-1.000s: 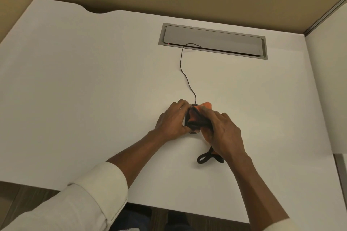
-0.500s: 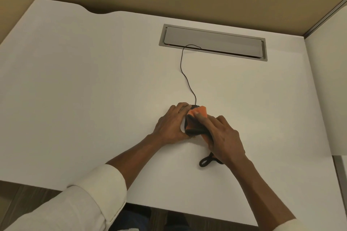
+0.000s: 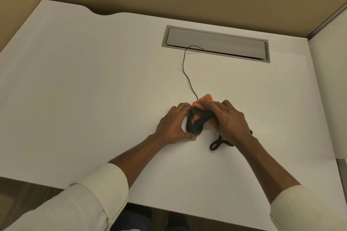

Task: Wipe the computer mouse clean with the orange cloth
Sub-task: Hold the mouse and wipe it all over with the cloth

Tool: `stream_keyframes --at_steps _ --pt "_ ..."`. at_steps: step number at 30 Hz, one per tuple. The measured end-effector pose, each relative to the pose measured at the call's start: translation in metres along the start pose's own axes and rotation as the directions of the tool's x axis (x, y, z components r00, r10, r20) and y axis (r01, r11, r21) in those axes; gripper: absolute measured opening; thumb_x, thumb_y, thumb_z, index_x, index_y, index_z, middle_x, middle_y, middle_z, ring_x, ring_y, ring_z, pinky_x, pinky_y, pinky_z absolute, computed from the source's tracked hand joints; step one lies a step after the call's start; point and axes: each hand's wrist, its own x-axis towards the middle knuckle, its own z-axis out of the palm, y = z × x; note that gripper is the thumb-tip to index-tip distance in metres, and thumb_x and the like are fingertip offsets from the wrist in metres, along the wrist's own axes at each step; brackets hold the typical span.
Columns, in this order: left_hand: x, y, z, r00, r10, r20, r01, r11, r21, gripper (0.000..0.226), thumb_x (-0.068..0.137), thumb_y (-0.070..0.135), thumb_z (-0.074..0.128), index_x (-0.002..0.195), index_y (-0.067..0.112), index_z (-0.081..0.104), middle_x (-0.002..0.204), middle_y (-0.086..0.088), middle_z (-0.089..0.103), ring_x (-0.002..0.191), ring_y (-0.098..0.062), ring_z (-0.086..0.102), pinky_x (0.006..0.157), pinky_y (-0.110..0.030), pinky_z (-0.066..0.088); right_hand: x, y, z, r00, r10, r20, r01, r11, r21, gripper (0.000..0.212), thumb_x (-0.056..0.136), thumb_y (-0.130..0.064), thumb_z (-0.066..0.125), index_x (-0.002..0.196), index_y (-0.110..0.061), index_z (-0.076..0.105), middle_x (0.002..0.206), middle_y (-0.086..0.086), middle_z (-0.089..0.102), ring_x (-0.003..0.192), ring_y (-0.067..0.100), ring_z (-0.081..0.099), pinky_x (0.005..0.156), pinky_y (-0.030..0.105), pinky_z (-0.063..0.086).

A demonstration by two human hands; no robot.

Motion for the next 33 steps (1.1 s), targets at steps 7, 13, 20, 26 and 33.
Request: stream_keyframes --at_steps 7,13,20,26,33 --pt "0.001 0.001 0.000 1.000 -0.016 -0.014 0.015 1.000 -0.017 0.104 0.059 0.061 0.093 0.145 0.030 0.043 0.143 0.015 0.051 0.112 -0.015 0.058 0.087 -0.045 0.061 -0.005 -0.015 0.003 1.000 0.028 -0.010 -0.028 0.999 0.023 0.061 0.100 -0.018 0.067 0.156 -0.027 0.045 0.125 -0.004 0.071 0.093 0.022 0.053 0.056 0.035 0.052" --pt "0.001 0.002 -0.001 0.999 0.029 -0.015 -0.030 0.999 -0.029 0.096 0.068 0.058 0.084 0.148 0.023 0.047 0.149 0.007 0.050 0.118 -0.020 0.060 0.089 -0.048 0.061 -0.048 -0.032 0.004 0.996 -0.082 0.032 0.083 0.996 -0.043 0.083 0.085 0.000 0.073 0.158 -0.023 0.045 0.137 -0.003 0.065 0.096 0.026 0.057 0.046 0.036 0.051" --pt "0.000 0.001 0.000 1.000 0.031 0.003 -0.031 0.999 0.008 0.094 0.076 0.044 0.085 0.156 0.020 0.041 0.157 0.006 0.044 0.120 -0.021 0.058 0.092 -0.047 0.059 -0.080 -0.037 0.010 0.979 -0.168 0.116 0.177 0.982 -0.066 0.099 0.072 0.005 0.074 0.161 -0.024 0.040 0.144 0.001 0.062 0.095 0.025 0.060 0.048 0.032 0.053" --pt "-0.001 0.000 0.002 0.999 0.033 0.001 -0.033 0.999 0.013 0.102 0.071 0.061 0.083 0.155 0.022 0.041 0.157 0.007 0.044 0.124 -0.020 0.057 0.094 -0.045 0.059 -0.088 -0.040 0.002 0.975 -0.138 0.175 0.140 0.990 -0.002 0.084 0.089 -0.010 0.074 0.162 -0.028 0.037 0.140 -0.004 0.065 0.094 0.021 0.058 0.059 0.034 0.059" --pt "-0.004 0.002 0.004 0.999 -0.022 0.027 0.022 1.000 0.016 0.120 0.062 0.067 0.083 0.161 0.032 0.023 0.162 0.014 0.033 0.116 -0.020 0.062 0.094 -0.048 0.060 -0.110 -0.037 -0.021 0.978 0.114 0.172 -0.182 0.872 0.454 0.059 0.094 -0.015 0.064 0.149 -0.034 0.054 0.117 -0.019 0.068 0.098 0.009 0.065 0.088 0.022 0.054"
